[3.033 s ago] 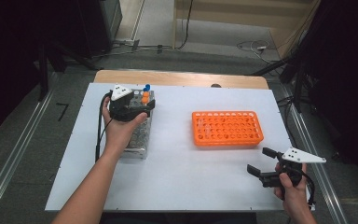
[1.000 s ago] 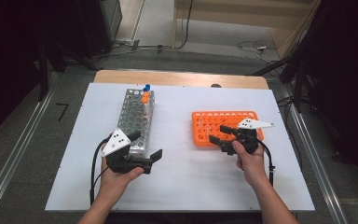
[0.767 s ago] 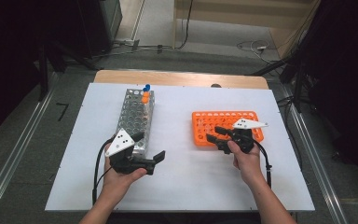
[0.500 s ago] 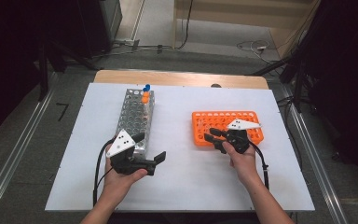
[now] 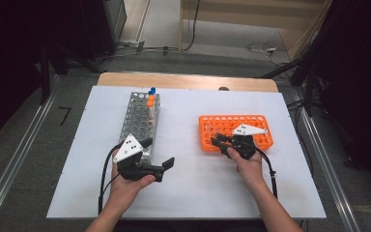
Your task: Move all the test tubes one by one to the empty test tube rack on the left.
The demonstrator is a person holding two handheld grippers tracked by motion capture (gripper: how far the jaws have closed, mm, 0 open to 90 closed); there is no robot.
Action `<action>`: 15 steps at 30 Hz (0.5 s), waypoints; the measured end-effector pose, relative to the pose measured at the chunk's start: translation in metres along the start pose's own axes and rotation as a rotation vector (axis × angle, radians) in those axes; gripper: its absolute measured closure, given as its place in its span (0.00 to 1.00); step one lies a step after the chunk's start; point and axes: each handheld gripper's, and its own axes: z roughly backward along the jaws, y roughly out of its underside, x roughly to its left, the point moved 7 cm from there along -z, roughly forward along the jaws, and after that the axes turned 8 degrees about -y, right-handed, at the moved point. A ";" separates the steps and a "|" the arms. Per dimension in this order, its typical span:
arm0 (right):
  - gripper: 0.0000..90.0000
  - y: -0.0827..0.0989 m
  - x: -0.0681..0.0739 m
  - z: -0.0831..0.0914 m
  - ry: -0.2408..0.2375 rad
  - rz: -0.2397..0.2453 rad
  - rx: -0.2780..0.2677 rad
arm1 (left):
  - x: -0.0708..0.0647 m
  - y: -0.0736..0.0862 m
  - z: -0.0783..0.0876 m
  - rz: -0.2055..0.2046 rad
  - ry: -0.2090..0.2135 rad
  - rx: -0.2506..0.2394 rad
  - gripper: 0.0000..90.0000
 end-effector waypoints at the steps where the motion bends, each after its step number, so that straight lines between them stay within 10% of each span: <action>1: 0.74 0.000 0.000 0.000 0.002 0.003 -0.004 | 0.000 0.000 0.000 0.000 0.001 0.000 0.00; 15: 0.81 0.000 0.000 -0.001 0.029 0.018 -0.029 | 0.000 0.000 0.000 -0.002 0.000 0.003 0.00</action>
